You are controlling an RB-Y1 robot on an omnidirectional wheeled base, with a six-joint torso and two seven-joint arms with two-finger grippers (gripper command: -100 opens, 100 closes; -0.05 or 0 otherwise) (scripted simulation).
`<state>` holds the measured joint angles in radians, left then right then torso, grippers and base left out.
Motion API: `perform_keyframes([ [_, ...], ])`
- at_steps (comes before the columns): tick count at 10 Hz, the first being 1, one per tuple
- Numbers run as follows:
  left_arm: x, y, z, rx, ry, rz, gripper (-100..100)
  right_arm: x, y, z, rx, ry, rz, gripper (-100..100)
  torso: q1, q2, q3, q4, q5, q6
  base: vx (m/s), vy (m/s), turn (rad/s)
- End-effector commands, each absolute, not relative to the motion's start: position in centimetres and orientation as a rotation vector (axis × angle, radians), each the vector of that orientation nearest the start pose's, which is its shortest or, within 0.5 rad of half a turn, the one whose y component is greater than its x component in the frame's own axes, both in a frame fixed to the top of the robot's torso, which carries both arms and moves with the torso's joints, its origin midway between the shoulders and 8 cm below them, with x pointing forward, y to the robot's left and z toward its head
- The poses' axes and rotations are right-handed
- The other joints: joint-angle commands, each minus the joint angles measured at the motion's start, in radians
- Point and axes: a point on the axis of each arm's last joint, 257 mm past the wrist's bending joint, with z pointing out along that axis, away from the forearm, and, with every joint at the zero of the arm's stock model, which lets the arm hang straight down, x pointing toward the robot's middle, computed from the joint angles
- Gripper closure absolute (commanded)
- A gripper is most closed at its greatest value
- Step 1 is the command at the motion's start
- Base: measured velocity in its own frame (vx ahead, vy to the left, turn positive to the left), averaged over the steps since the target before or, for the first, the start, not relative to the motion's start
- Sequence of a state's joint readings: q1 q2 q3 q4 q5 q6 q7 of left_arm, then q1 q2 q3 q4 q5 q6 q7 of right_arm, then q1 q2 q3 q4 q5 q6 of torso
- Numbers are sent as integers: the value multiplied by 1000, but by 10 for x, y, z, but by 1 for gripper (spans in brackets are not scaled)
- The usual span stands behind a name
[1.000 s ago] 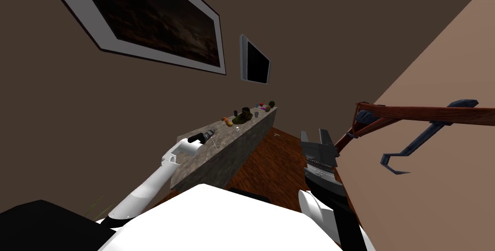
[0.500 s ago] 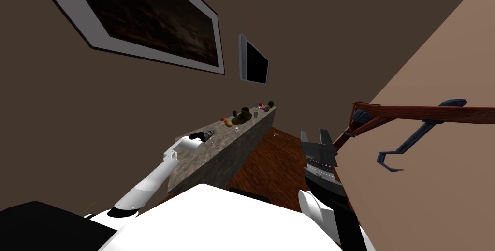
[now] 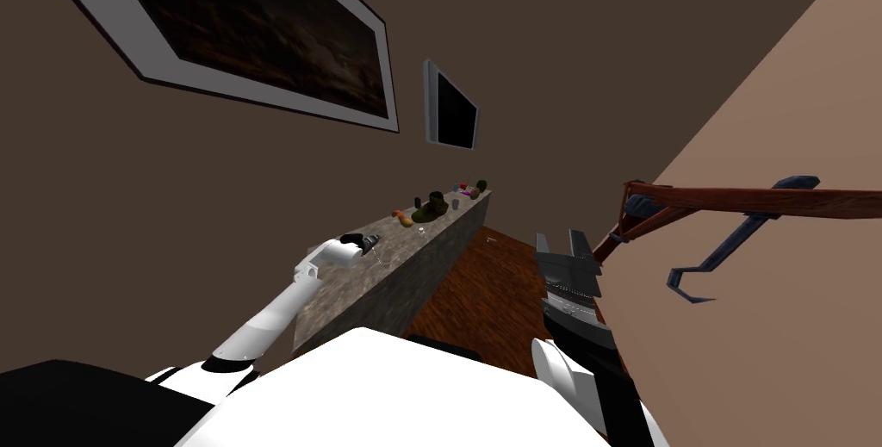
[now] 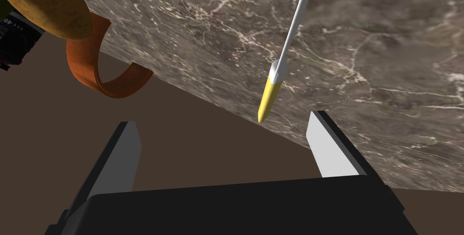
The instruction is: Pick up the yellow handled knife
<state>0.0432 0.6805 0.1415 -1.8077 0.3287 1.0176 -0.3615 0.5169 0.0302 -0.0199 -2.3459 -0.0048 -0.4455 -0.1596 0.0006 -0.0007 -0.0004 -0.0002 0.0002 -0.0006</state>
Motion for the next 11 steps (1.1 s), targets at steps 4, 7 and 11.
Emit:
perform_keyframes([
  [4,441,493,-282,-1302,2020,-105,-100,336,-290,38,740,537,1425,0,1,-1,0,0,0,0,15,18,-39],
  [7,431,496,-294,-1371,2082,-65,-100,336,-290,38,740,537,1425,0,1,-1,-1,0,0,0,25,25,-39],
  [11,418,497,-304,-1443,2147,-20,-100,336,-290,38,740,537,1425,0,0,0,0,0,0,0,18,20,-33],
])
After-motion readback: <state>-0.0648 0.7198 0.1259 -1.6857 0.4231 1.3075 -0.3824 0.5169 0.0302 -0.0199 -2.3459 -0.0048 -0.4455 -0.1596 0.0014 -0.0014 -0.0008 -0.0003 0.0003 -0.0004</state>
